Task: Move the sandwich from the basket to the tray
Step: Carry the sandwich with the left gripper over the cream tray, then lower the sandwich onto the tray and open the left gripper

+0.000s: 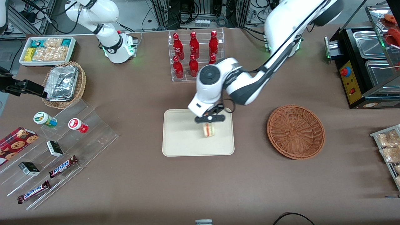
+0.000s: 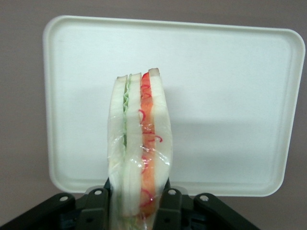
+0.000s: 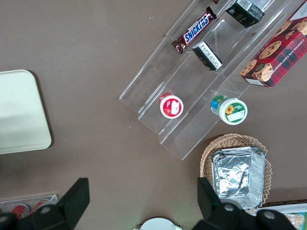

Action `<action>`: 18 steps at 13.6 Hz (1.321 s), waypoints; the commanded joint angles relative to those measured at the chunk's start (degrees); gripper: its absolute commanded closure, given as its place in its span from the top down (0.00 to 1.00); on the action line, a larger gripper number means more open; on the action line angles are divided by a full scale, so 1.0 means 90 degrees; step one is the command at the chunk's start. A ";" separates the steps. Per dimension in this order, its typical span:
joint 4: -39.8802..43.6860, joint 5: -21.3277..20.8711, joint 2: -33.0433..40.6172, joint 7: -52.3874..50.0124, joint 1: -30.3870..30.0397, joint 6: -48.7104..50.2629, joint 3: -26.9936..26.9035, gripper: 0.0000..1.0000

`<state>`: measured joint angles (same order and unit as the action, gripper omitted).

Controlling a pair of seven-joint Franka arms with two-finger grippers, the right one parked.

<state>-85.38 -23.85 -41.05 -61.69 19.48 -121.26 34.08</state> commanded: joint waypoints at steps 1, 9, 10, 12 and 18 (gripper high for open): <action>0.0522 -0.0561 -0.0672 -0.0303 0.0218 -0.0343 0.0003 0.36; 0.0805 -0.0836 -0.1113 -0.0226 0.0550 -0.0481 -0.0202 0.42; 0.0796 -0.0856 -0.1113 -0.0196 0.0550 -0.0481 -0.0212 0.44; 0.0786 -0.1147 -0.1122 -0.0157 0.0550 -0.0491 -0.0202 0.98; 0.0757 -0.1120 -0.0743 -0.0293 0.0462 -0.0316 -0.0193 0.99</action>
<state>-79.30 -34.04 -50.03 -63.41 23.23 -125.84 32.60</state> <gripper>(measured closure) 0.004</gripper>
